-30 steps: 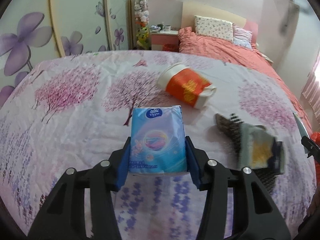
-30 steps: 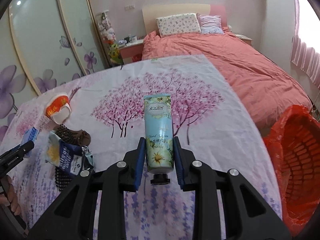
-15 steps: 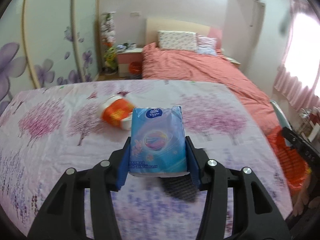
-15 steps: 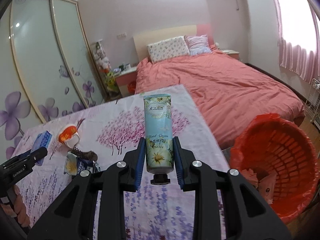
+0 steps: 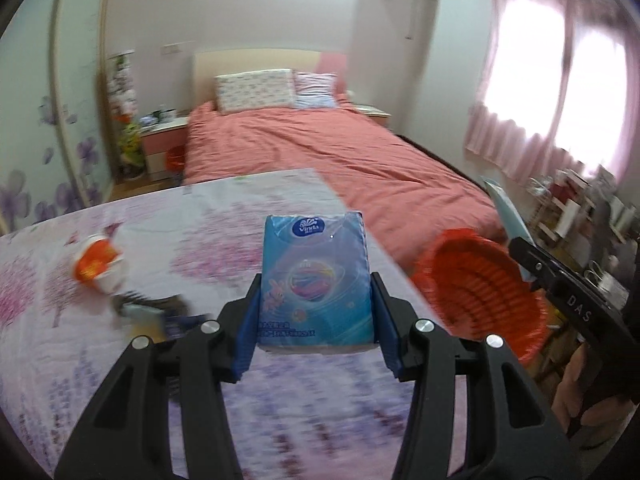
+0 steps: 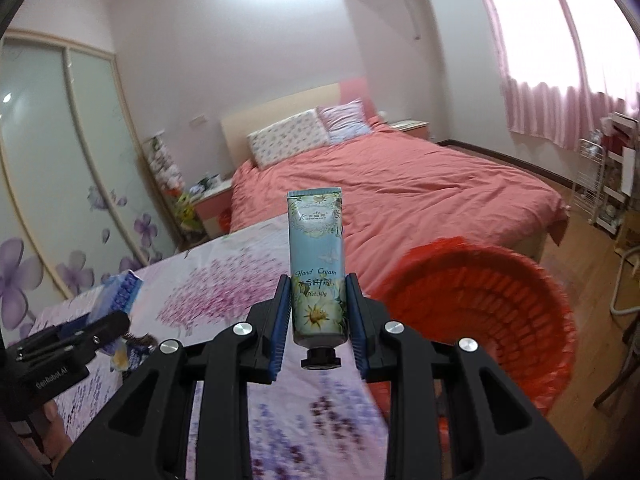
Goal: Collect trash
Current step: 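Carry the tissue pack and hand cream tube to the orange basket, then open both grippers over the basket to drop both items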
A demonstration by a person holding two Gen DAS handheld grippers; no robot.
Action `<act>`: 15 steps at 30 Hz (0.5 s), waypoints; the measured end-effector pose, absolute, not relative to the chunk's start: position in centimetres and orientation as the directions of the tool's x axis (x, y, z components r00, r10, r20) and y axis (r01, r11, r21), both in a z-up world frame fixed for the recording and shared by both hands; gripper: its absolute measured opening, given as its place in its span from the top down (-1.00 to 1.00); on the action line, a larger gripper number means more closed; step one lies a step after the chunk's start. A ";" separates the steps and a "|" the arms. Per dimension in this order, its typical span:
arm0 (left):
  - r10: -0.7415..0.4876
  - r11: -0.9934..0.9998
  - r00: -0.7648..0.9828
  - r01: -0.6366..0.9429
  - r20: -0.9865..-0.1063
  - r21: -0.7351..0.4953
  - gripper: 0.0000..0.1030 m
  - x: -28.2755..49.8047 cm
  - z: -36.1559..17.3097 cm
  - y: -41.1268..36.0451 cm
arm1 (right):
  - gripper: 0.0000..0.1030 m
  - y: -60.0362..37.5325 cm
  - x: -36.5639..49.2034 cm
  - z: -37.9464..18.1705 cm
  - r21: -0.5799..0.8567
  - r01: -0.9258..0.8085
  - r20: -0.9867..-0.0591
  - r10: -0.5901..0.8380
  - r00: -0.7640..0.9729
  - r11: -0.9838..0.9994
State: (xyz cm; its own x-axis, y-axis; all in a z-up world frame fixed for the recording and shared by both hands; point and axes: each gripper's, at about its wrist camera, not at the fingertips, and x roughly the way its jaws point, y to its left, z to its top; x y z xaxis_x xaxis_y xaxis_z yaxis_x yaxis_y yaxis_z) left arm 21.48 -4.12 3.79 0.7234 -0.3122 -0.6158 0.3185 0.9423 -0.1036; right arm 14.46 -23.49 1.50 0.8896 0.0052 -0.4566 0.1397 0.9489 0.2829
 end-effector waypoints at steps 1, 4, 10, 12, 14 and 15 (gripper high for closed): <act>-0.332 0.934 0.715 0.339 -0.615 -0.110 0.03 21.5 3.8 -5.2 | 0.46 -24.2 14.1 1.5 0.285 0.154 -0.452 -0.009 0.892 0.946; -0.380 0.912 0.691 0.392 -0.615 -0.123 0.03 21.6 3.7 -8.2 | 0.46 -26.0 13.6 1.4 0.296 0.191 -0.447 -0.041 0.894 0.936; -0.467 0.857 0.627 0.495 -0.624 -0.143 0.03 21.9 2.5 -14.6 | 0.46 -29.0 13.1 0.4 0.308 0.252 -0.454 -0.091 0.886 0.917; -0.485 0.841 0.607 0.522 -0.630 -0.144 0.03 22.2 2.1 -16.4 | 0.46 -30.1 13.2 -0.1 0.320 0.271 -0.460 -0.101 0.882 0.908; -0.502 0.824 0.584 0.547 -0.637 -0.148 0.03 22.5 1.6 -18.4 | 0.46 -31.1 13.1 -0.5 0.329 0.283 -0.462 -0.108 0.880 0.901; -0.508 0.818 0.576 0.556 -0.640 -0.149 0.03 22.6 1.3 -19.1 | 0.46 -31.6 13.1 -0.8 0.334 0.296 -0.465 -0.116 0.877 0.895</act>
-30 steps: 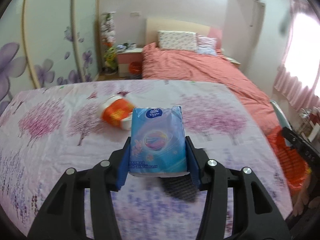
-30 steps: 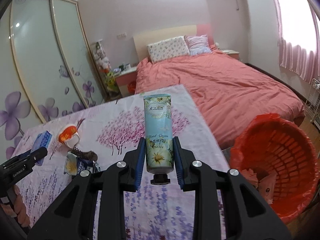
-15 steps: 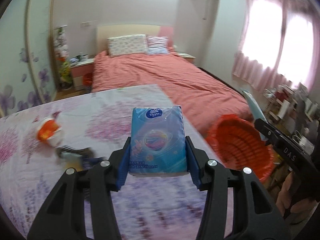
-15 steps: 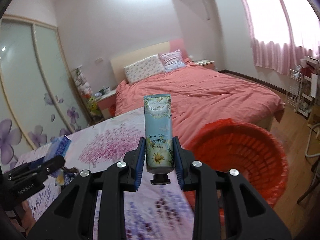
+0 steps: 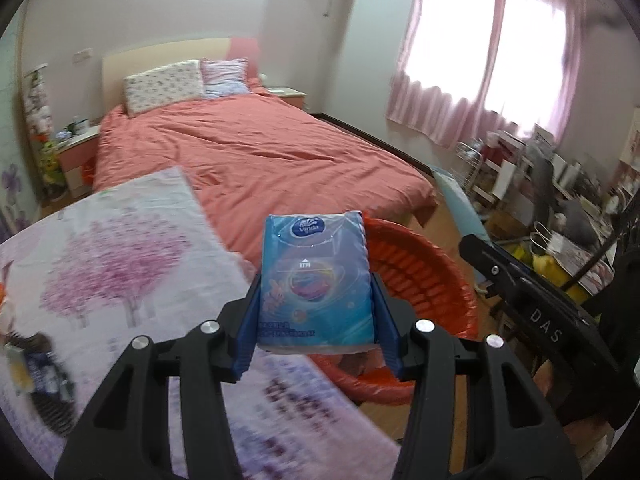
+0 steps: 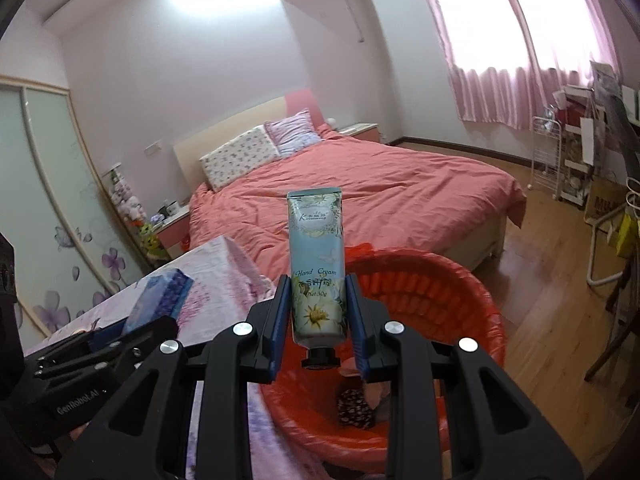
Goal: Collect trash
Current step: 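Open both grippers over the basket to drop both items, then move both tools back to the bed clutter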
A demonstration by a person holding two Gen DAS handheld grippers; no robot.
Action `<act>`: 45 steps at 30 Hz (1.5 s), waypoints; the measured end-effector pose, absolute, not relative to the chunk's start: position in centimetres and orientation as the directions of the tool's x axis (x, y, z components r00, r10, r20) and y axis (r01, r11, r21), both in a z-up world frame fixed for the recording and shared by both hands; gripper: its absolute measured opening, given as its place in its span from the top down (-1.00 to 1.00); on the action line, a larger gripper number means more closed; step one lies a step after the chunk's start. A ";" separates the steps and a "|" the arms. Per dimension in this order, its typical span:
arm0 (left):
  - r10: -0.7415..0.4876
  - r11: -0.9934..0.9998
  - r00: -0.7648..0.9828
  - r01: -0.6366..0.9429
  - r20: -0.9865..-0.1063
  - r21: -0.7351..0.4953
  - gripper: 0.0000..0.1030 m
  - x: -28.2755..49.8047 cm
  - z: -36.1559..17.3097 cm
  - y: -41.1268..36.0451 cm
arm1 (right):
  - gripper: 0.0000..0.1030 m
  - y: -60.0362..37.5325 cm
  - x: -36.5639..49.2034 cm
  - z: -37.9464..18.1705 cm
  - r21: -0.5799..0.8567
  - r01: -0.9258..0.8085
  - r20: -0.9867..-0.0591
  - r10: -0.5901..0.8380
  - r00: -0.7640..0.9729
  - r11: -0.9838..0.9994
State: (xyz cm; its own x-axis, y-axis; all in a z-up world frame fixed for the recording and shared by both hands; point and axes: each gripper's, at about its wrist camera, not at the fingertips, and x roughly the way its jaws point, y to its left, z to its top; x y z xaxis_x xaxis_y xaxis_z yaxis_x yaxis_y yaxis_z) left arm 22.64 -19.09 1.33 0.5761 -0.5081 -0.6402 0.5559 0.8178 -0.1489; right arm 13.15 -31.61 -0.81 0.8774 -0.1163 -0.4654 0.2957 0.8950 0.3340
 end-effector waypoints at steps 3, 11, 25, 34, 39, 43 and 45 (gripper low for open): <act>-0.521 0.800 0.550 0.582 -0.653 -0.147 0.02 23.2 0.2 -21.5 | 0.46 -32.8 13.1 -1.4 0.345 0.317 -0.474 -0.128 0.871 0.883; -0.500 0.790 0.494 0.597 -0.712 -0.140 -0.21 24.7 -3.1 -25.2 | 0.44 -36.3 14.2 -3.8 0.417 0.345 -0.523 -0.088 0.848 0.841; -0.328 0.894 0.627 0.448 -0.706 -0.017 -0.75 25.5 -4.2 -18.3 | -0.02 -34.4 13.7 -3.5 0.346 0.343 -0.546 -0.110 0.830 0.873; -0.121 0.960 0.723 0.259 -0.680 0.105 -0.92 24.4 -2.8 -9.2 | -0.08 -28.8 14.6 -2.7 0.291 0.244 -0.562 -0.041 0.826 0.925; -0.001 0.986 0.722 0.117 -0.692 0.120 -0.92 24.3 -2.7 -2.3 | -0.22 -24.4 15.4 -2.3 0.262 0.164 -0.563 0.013 0.826 0.951; 0.073 0.994 0.723 0.003 -0.687 0.109 -0.92 23.9 -2.6 4.5 | -0.22 -20.2 16.5 -2.2 0.239 0.082 -0.573 0.073 0.817 0.968; 0.095 0.994 0.721 -0.037 -0.687 0.099 -0.92 23.6 -2.7 7.1 | -0.22 -17.9 17.2 -2.3 0.230 0.034 -0.583 0.109 0.805 0.973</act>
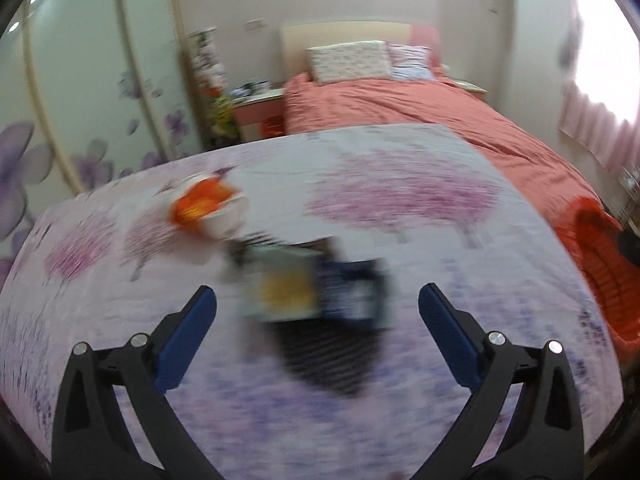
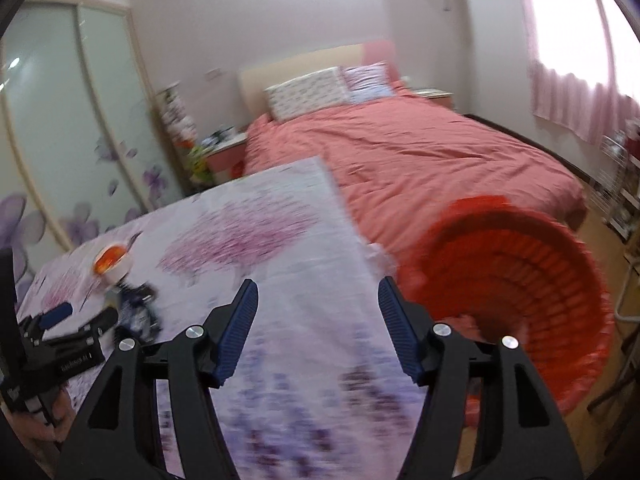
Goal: Collect trash
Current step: 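Move both tools back to the bed clutter, then grasp the blue snack bag with the right gripper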
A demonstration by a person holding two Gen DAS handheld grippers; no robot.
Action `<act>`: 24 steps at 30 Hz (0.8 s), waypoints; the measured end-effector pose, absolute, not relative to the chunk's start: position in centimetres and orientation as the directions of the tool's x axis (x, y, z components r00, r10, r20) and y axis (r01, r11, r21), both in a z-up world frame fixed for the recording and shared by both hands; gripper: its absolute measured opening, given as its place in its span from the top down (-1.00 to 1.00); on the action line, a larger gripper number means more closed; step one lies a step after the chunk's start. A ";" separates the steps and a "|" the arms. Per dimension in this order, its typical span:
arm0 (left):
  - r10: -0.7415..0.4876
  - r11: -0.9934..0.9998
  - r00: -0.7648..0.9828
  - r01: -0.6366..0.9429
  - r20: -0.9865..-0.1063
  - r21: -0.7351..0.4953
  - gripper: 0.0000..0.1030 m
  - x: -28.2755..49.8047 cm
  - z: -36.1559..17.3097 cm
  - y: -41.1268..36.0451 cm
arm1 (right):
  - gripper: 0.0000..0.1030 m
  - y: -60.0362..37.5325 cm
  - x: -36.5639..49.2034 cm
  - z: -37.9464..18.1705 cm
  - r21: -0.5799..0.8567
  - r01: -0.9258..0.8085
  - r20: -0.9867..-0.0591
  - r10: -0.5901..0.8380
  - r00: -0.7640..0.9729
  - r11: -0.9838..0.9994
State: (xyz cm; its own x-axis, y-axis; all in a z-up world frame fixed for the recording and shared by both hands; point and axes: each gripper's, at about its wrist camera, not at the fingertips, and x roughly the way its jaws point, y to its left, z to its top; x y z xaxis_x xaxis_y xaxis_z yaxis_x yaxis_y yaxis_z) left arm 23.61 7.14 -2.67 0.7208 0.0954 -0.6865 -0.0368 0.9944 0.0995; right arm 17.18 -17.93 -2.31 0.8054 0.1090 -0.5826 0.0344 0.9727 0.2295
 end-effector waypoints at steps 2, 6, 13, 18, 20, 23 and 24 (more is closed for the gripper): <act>0.138 0.990 0.719 -0.094 -0.681 0.102 -0.92 23.2 -2.7 10.3 | -0.22 -15.1 17.9 -2.6 0.213 -0.018 -0.595 0.144 0.791 0.977; 0.190 0.981 0.713 -0.166 -0.675 0.102 -0.92 22.3 -3.0 15.1 | -0.22 -10.4 19.1 -3.4 0.220 -0.114 -0.622 0.229 0.749 0.969; 0.219 0.970 0.690 -0.231 -0.690 0.077 -0.92 21.1 -4.0 20.3 | -0.18 -2.8 19.9 -5.1 0.193 -0.221 -0.665 0.293 0.687 0.956; 0.215 0.968 0.675 -0.245 -0.706 0.060 -0.92 20.8 -4.8 22.0 | -0.13 0.0 20.2 -5.6 0.170 -0.266 -0.683 0.308 0.662 0.949; 0.209 0.967 0.671 -0.251 -0.711 0.048 -0.92 20.6 -5.1 22.7 | -0.13 1.1 20.4 -5.8 0.142 -0.288 -0.693 0.302 0.655 0.947; 0.200 0.966 0.668 -0.256 -0.717 0.031 -0.92 20.6 -5.4 23.2 | -0.13 2.2 21.1 -6.4 0.085 -0.295 -0.711 0.265 0.651 0.952; 0.197 0.966 0.666 -0.258 -0.719 0.026 -0.92 20.6 -5.5 23.3 | -0.06 2.4 21.4 -6.6 0.062 -0.286 -0.716 0.242 0.655 0.956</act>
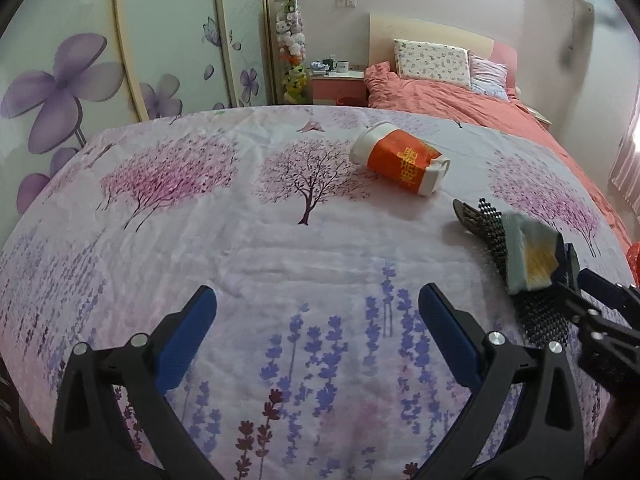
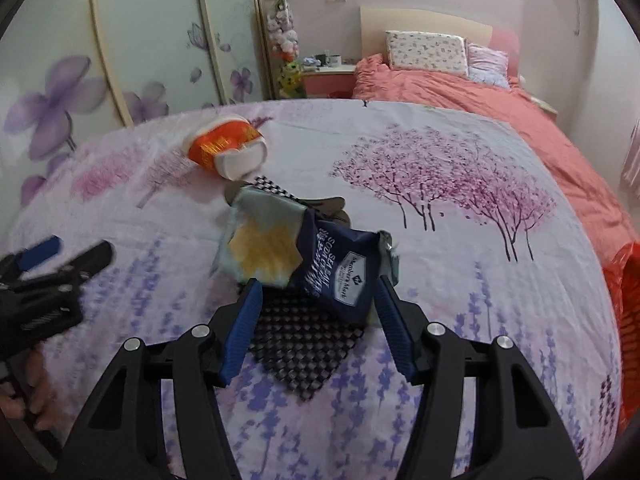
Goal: Collect trash
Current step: 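Grasp the blue snack bag with the right gripper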
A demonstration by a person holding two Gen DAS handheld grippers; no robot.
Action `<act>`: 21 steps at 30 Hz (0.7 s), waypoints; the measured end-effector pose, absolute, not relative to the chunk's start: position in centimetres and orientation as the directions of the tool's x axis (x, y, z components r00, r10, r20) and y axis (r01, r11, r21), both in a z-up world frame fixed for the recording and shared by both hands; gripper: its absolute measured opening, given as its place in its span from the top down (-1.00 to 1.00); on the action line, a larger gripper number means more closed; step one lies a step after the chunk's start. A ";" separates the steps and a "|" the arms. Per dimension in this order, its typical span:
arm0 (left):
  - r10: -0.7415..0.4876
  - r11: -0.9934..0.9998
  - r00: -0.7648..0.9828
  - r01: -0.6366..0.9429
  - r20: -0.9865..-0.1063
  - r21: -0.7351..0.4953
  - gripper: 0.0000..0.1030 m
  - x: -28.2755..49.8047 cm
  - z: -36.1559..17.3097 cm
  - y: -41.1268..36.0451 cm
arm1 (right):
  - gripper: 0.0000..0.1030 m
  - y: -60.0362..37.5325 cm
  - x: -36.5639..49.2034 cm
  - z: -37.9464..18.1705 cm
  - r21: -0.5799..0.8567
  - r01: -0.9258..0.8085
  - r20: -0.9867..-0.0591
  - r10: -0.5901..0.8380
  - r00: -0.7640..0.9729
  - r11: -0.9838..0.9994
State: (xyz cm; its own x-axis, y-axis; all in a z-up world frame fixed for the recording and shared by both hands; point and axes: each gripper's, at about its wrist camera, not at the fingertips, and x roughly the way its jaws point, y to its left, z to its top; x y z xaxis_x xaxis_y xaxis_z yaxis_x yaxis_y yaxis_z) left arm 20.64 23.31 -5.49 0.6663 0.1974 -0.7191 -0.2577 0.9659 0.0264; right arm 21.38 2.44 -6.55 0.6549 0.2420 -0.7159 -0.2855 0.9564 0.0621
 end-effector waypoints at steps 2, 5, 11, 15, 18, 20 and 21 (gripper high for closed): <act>0.191 0.966 0.665 -0.257 -0.722 0.018 -0.92 20.7 -5.6 23.4 | 0.08 2.5 22.0 -6.8 0.056 -0.266 -0.724 0.222 0.653 0.962; 0.187 0.967 0.665 -0.252 -0.723 0.018 -0.92 20.7 -5.8 23.3 | 0.40 1.7 22.9 -6.9 0.085 -0.222 -0.729 0.212 0.651 0.971; 0.171 0.972 0.661 -0.234 -0.731 0.017 -0.92 21.3 -6.2 22.4 | 0.89 -0.4 24.2 -7.2 0.116 -0.147 -0.733 0.185 0.654 0.982; 0.162 0.975 0.662 -0.220 -0.732 0.017 -0.92 21.5 -6.3 21.7 | 0.90 -2.4 24.5 -6.9 0.129 -0.067 -0.724 0.141 0.675 0.989; 0.155 0.977 0.664 -0.212 -0.732 0.014 -0.92 21.7 -6.3 21.4 | 0.89 -2.8 24.0 -6.2 0.173 -0.079 -0.706 0.180 0.685 0.982; 0.153 0.978 0.663 -0.210 -0.733 0.014 -0.92 21.8 -6.3 21.3 | 0.80 -2.2 23.6 -5.5 0.218 -0.116 -0.694 0.238 0.680 0.969; 0.152 0.978 0.663 -0.209 -0.733 0.014 -0.92 21.8 -6.3 21.3 | 0.43 -1.9 23.6 -5.3 0.223 -0.131 -0.693 0.252 0.676 0.966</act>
State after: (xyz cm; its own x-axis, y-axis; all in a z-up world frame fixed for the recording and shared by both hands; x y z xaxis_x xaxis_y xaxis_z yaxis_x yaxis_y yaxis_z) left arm 21.79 21.31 -6.26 0.6625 0.1524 -0.7334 -0.2091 0.9778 0.0143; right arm 23.56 -1.90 -5.32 0.6758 0.2517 -0.6928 -0.1313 0.9660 0.2229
